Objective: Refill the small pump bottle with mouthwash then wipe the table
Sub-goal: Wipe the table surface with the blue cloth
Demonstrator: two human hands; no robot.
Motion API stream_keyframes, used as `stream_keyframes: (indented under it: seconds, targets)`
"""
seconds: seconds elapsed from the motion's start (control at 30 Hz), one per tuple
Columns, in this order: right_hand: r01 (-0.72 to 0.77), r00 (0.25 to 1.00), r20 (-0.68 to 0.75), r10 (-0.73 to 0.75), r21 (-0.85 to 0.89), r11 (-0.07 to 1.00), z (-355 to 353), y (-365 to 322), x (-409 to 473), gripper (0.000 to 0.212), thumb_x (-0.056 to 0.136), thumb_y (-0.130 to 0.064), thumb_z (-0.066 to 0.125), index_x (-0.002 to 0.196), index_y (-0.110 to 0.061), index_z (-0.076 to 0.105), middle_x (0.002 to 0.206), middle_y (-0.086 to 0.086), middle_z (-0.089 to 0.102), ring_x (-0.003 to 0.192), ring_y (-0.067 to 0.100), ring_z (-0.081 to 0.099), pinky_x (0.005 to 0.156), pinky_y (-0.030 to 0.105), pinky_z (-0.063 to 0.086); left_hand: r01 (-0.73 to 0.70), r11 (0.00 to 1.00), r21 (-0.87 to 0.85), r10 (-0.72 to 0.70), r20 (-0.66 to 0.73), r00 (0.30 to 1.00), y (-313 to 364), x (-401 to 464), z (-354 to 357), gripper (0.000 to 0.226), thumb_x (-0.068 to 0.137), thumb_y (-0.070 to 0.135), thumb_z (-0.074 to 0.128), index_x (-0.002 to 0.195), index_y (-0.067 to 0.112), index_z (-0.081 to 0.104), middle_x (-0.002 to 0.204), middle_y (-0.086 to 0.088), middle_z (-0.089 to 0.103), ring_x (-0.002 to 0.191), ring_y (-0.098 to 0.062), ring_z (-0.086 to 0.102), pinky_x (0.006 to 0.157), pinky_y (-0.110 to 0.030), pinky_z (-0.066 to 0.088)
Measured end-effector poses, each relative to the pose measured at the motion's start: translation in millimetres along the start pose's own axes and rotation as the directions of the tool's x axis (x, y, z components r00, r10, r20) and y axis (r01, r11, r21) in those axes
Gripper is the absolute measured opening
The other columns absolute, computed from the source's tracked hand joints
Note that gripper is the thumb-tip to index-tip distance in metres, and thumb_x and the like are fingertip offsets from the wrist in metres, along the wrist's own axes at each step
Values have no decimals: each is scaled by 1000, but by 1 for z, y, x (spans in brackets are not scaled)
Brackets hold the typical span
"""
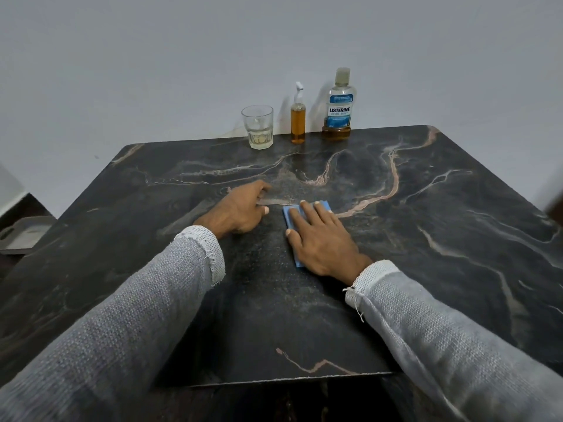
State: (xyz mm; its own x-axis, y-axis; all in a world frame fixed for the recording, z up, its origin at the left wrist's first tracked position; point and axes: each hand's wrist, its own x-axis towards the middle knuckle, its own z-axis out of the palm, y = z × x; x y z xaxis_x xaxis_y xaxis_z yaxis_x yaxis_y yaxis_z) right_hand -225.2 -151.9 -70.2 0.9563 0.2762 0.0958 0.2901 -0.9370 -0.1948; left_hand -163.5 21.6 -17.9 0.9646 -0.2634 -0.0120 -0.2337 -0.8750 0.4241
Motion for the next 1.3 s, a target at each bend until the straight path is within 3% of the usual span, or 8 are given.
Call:
stream_keyframes:
  seconds: [0.27,0.47,0.63,0.83,0.93,1.17,1.3]
  targets:
    - [-48,998,32,48,-4,999,6,-28,50,56,102,-42,22,152,-16,19,161,11,12,148,32,8,119,45,7,15,999,-40,-19,-88,996,-22,-14,-18,46,92,13,59,137,15,46,133,-7,56,120,-22,54,100,-27,39]
    - [224,974,-28,-226,-63,973,19,-85,10,55,101,-42,23,148,-15,28,156,12,25,144,32,19,118,44,14,27,998,-61,-33,-108,994,-31,-20,-32,45,93,7,56,137,10,46,131,-9,56,118,-23,54,101,-28,40]
    - [271,962,-10,-272,-51,961,22,-104,38,51,102,-38,26,147,-16,31,154,11,28,142,30,23,116,43,18,33,995,-90,-44,-130,990,-35,-26,-36,45,94,3,52,138,10,46,131,-8,56,119,-20,53,102,-26,40]
    - [174,983,63,-175,20,985,14,-79,85,50,102,-39,25,145,-15,34,155,13,25,143,30,21,117,45,18,39,994,-100,-53,-135,989,-50,-39,-42,48,92,7,58,138,8,45,133,-9,55,118,-19,52,91,-15,34]
    - [96,991,97,-96,-2,995,5,-49,85,54,102,-41,22,150,-16,26,159,11,19,146,29,16,118,45,15,54,995,-82,-65,-130,989,-61,-45,-45,49,92,15,61,138,12,45,134,-7,54,120,-20,52,93,-19,33]
    - [54,998,-36,-56,-39,998,-3,-3,30,48,102,-34,28,143,-9,37,154,14,31,142,28,27,116,40,22,43,998,-43,-47,-105,993,-55,-39,-37,51,92,22,62,139,14,43,137,-7,53,123,-23,50,103,-31,38]
    - [24,998,-59,-28,-79,997,-7,13,13,50,102,-37,28,145,-14,35,154,11,31,142,26,28,115,39,22,21,1000,-21,-23,-71,997,-43,-31,-28,55,90,26,64,139,14,43,138,-8,52,124,-25,50,105,-35,40]
